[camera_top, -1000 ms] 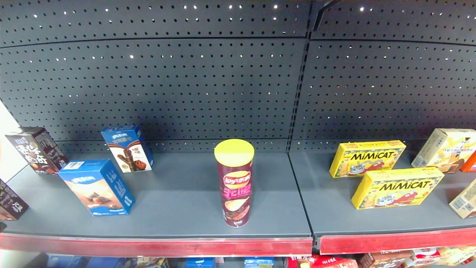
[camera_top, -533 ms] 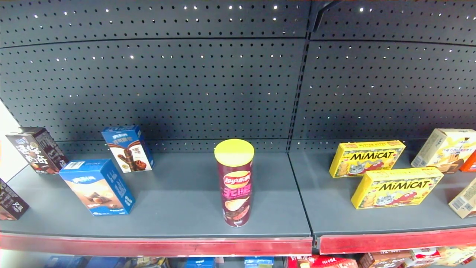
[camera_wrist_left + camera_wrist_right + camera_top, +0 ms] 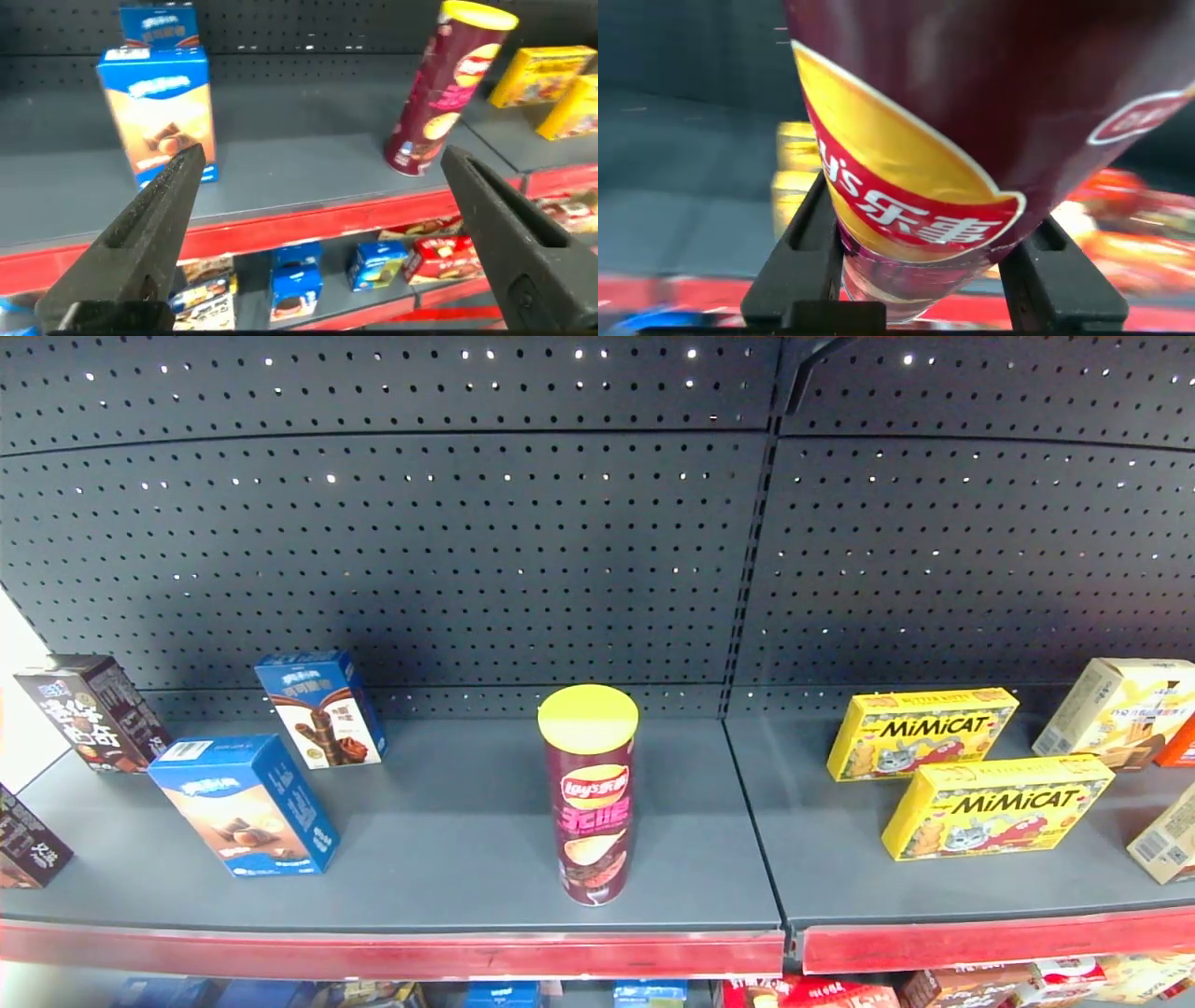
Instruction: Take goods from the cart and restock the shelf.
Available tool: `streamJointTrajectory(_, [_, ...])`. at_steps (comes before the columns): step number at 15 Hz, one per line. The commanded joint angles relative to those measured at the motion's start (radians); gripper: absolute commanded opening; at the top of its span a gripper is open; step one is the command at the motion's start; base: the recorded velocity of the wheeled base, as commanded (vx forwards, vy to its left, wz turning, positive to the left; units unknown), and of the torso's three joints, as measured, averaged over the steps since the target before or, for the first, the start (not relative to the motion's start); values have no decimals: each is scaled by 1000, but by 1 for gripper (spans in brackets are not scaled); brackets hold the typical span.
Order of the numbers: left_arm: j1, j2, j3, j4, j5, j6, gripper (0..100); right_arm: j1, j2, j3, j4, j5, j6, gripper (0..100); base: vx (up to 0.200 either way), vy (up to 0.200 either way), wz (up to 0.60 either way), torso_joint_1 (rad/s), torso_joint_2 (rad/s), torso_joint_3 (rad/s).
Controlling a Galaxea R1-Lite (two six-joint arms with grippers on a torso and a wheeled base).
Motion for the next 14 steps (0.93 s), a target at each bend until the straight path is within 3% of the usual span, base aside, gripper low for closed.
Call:
streamJointTrajectory(1, [0,26,2,18,39,0,100,149,152,-21,-5,7,46,0,0,0,0,0,0,0])
streamJointTrajectory(2, [0,26,1,33,47,0,100,172,169,-27,-7,7,53,0,0,0,0,0,0,0])
streamJointTrajectory(3, [0,28,-26,96,51,0,100,278,248,-38,-42,2,87,0,0,0,0,0,0,0])
streamJointTrajectory(5, [0,37,-42,139,51,1,100,367,333,-35,-155,3,118,0,0,0,0,0,0,0])
streamJointTrajectory(6, [-2,45,-41,144,51,3,100,419,429,-43,-257,-3,121,0,0,0,0,0,0,0])
streamJointTrajectory(8, [-2,75,-44,134,51,7,100,473,558,-101,-316,-1,123,0,0,0,0,0,0,0])
streamJointTrajectory(12, [-2,134,-93,133,50,72,100,488,801,-212,-425,11,147,0,0,0,0,0,0,0])
streamJointTrajectory(14, [-2,167,-141,133,50,113,100,494,897,-242,-505,72,149,0,0,0,0,0,0,0])
